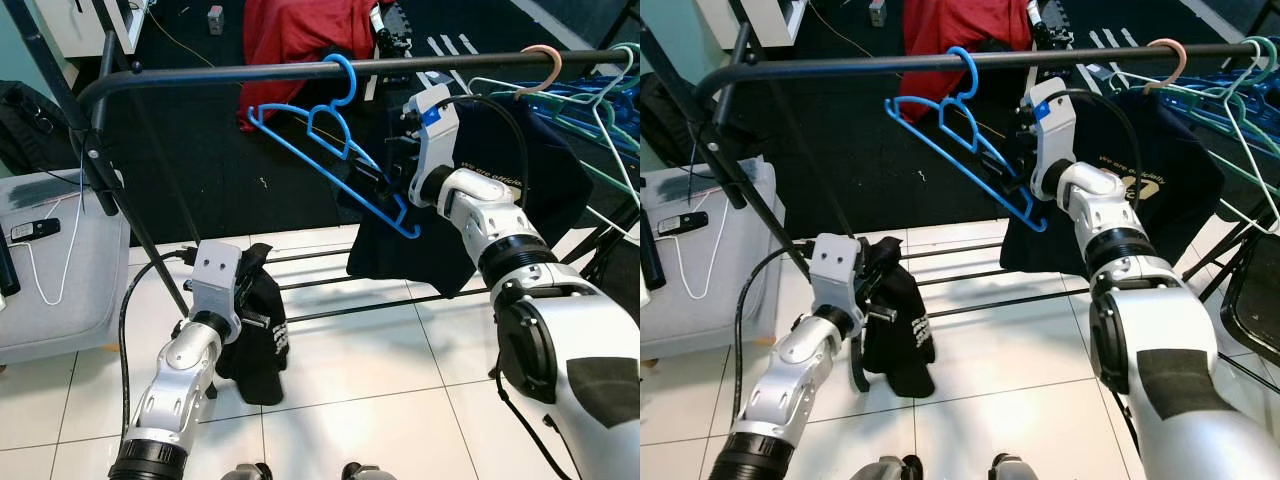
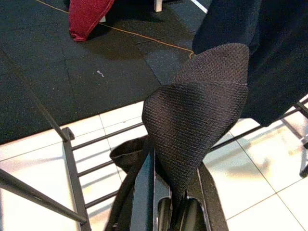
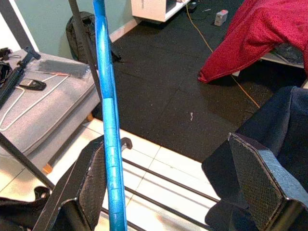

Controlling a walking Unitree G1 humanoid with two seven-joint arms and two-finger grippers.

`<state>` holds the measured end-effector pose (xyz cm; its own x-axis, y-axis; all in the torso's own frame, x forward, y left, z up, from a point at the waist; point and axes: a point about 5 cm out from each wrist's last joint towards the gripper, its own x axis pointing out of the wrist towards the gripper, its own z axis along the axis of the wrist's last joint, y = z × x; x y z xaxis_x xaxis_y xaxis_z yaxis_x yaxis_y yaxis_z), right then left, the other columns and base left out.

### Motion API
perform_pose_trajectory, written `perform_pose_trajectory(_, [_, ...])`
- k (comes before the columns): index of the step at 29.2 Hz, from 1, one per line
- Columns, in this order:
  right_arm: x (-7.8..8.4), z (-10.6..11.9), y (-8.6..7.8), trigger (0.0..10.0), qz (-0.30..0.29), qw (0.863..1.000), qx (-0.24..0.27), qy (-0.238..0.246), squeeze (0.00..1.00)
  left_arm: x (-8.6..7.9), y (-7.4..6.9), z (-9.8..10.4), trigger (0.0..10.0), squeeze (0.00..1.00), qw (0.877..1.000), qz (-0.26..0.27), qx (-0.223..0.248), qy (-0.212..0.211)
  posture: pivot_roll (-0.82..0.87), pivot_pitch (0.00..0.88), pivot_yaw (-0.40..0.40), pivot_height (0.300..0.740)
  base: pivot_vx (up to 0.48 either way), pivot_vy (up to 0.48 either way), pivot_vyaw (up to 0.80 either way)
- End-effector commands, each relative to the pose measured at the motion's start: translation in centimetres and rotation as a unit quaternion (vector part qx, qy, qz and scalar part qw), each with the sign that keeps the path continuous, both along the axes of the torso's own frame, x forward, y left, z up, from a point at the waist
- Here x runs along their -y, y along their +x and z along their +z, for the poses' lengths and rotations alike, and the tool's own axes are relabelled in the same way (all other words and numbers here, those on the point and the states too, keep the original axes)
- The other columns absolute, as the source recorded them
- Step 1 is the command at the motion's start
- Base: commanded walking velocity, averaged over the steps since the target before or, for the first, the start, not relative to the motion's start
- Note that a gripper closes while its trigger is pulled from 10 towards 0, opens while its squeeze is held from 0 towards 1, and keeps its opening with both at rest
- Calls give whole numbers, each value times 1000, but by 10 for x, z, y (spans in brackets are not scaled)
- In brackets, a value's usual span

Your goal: Hang hanger

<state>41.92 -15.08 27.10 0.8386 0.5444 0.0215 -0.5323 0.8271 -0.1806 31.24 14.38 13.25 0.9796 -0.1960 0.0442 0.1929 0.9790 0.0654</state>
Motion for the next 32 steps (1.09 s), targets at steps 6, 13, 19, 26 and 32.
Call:
perform_pose_trajectory(6, [-6, 8, -1, 10000, 28, 999, 12, 10, 0, -5, -4, -2, 10000, 0, 1000, 8, -6, 4, -33, 280, -48, 740, 0, 0, 0])
perform_pose_trajectory(13, [-9, 10, -1, 4706, 40, 999, 19, 17, 0, -5, -3, -1, 10000, 0, 1000, 8, -5, 3, -32, 279, -46, 740, 0, 0, 0])
perform_pose_trajectory(19, [-9, 12, -1, 706, 39, 999, 25, 19, 0, -5, -2, 0, 10000, 0, 1000, 8, -5, 4, -33, 277, -47, 740, 0, 0, 0])
perform_pose_trajectory(26, [-8, 12, -1, 0, 37, 999, 25, 16, 0, -4, -1, 1, 10000, 0, 1000, 8, -3, 3, -34, 272, -49, 740, 0, 0, 0])
perform_pose_trajectory(32, [-7, 13, -1, 0, 37, 999, 27, 15, 0, -4, 1, 2, 10000, 0, 1000, 8, -1, 4, -34, 264, -47, 740, 0, 0, 0])
